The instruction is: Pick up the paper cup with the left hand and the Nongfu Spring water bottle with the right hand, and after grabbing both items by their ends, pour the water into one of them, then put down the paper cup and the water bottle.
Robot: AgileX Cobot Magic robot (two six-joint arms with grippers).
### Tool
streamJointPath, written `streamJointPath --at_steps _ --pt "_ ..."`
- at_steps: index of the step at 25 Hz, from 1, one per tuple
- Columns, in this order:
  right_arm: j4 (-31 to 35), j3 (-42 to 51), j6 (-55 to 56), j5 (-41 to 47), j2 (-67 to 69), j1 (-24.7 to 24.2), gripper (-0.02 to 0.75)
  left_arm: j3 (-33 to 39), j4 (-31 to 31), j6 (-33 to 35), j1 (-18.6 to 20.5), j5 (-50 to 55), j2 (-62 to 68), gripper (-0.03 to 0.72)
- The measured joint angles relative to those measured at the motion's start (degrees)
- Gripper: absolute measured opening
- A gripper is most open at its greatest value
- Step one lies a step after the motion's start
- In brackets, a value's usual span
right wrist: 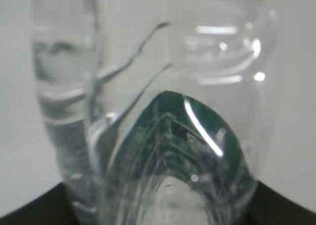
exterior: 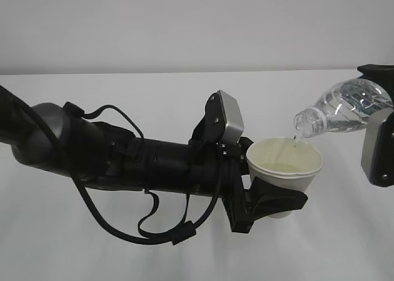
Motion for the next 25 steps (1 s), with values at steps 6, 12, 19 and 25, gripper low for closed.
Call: streamJointPath --at_steps 6,12,19,25 --pt "0.0 0.0 0.0 0.0 0.0 0.0 0.402 0.0 0.1 0.0 0.0 0.0 0.0 0.463" --pt "0.0 0.0 0.0 0.0 0.0 0.0 0.402 0.0 0.1 0.0 0.0 0.0 0.0 0.463" --pt "0.0 0.0 0.0 -0.1 0.0 0.0 0.402 0.0 0.1 0.0 0.0 0.0 0.0 0.463" --pt "0.0 0.0 -0.1 -0.1 0.0 0.0 0.402 0.0 0.1 0.0 0.0 0.0 0.0 0.463"
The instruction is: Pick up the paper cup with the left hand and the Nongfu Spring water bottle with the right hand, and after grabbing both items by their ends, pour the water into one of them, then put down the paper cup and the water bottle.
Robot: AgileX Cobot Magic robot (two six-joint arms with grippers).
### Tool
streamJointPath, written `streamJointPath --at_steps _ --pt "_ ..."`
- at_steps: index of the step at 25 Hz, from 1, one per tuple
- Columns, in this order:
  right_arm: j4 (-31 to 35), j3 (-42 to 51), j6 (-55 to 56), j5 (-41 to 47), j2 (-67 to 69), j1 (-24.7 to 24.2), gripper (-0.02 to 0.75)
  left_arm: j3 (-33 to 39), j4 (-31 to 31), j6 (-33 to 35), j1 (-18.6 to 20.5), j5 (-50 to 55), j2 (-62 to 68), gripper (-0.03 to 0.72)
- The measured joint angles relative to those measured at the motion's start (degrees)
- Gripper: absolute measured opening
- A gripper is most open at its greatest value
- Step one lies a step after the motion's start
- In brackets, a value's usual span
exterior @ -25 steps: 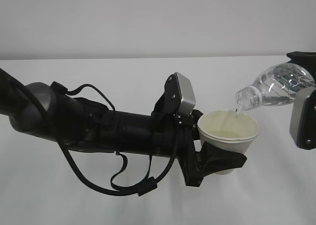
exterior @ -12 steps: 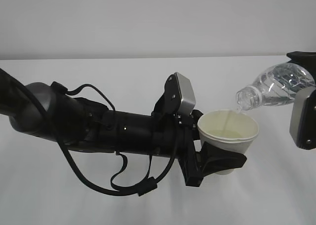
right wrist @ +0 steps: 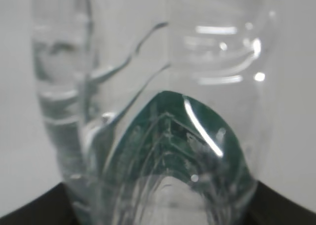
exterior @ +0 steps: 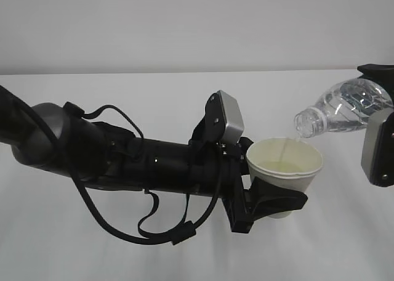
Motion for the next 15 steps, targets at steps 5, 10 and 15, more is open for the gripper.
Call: streamJointPath --at_steps 5,10,15 --pt "0.0 0.0 -0.1 -0.1 0.0 0.0 0.402 0.0 0.0 0.0 0.0 -0.1 0.0 0.463" --pt "0.0 0.0 -0.3 -0.7 0.0 0.0 0.402 0.0 0.0 0.0 0.0 -0.7 0.0 0.463" --pt "0.0 0.0 -0.3 -0.8 0.0 0.0 0.402 0.0 0.0 0.0 0.0 -0.7 0.0 0.463"
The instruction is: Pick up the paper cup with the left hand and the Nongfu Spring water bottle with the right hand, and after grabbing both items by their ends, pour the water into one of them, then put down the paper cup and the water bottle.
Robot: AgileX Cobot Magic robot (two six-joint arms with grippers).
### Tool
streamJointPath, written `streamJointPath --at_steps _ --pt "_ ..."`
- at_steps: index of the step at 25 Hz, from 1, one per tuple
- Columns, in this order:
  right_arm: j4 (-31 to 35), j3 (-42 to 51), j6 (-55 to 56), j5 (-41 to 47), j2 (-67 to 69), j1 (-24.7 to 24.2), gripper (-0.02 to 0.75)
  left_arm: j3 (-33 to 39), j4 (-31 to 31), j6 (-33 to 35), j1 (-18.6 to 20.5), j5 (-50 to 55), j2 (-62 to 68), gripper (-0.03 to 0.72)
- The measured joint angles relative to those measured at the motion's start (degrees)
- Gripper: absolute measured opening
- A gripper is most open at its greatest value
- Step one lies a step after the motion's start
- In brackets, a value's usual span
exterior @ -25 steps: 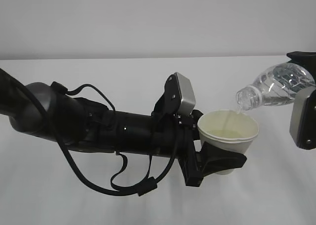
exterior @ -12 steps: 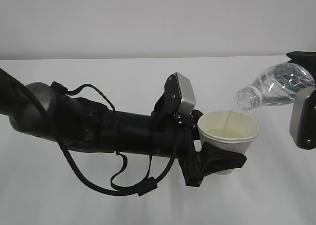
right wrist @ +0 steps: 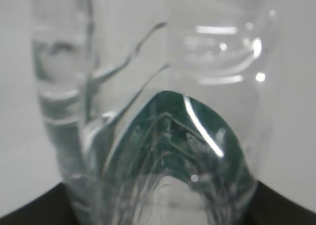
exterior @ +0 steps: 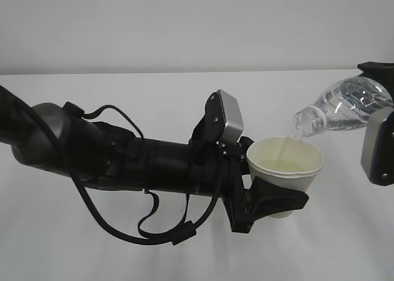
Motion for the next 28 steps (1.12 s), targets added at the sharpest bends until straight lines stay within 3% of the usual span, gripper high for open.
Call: streamJointPath --at_steps 28 --pt "0.0 0.0 -1.0 -0.3 0.0 0.0 0.402 0.0 0.0 0.0 0.0 0.0 0.0 0.463"
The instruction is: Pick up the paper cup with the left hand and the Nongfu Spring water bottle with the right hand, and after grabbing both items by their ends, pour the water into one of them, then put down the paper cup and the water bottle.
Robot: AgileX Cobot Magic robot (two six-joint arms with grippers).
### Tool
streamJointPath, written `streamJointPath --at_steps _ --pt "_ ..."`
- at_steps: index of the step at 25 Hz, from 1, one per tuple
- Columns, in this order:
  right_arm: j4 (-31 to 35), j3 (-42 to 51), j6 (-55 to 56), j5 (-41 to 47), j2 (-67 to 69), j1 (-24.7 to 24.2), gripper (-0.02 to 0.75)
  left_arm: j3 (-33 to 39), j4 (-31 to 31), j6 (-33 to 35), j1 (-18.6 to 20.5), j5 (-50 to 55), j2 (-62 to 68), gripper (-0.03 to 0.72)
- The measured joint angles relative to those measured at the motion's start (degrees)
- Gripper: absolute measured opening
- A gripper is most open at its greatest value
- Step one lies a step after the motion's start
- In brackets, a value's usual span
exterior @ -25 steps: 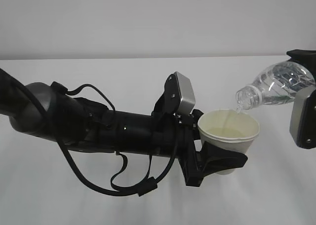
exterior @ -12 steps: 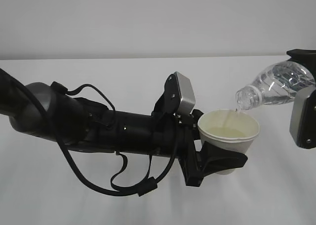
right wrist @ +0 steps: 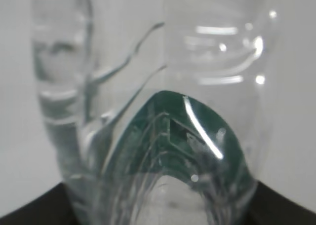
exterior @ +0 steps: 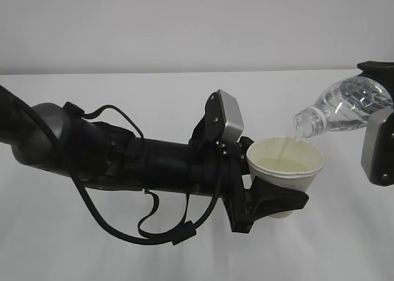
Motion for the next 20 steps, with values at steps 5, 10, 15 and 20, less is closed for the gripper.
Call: streamJointPath --at_steps 5,10,15,20 --pt "0.0 0.0 0.0 0.0 0.0 0.0 0.402 0.0 0.0 0.0 0.0 0.0 0.0 0.463" --pt "0.0 0.0 0.0 0.0 0.0 0.0 0.402 0.0 0.0 0.0 0.0 0.0 0.0 0.463" --pt "0.0 0.0 -0.1 0.0 0.0 0.0 0.402 0.0 0.0 0.0 0.0 0.0 0.0 0.463" --pt "0.0 0.0 -0.5 -0.1 0.0 0.0 0.402 0.0 0.0 0.0 0.0 0.0 0.0 0.463"
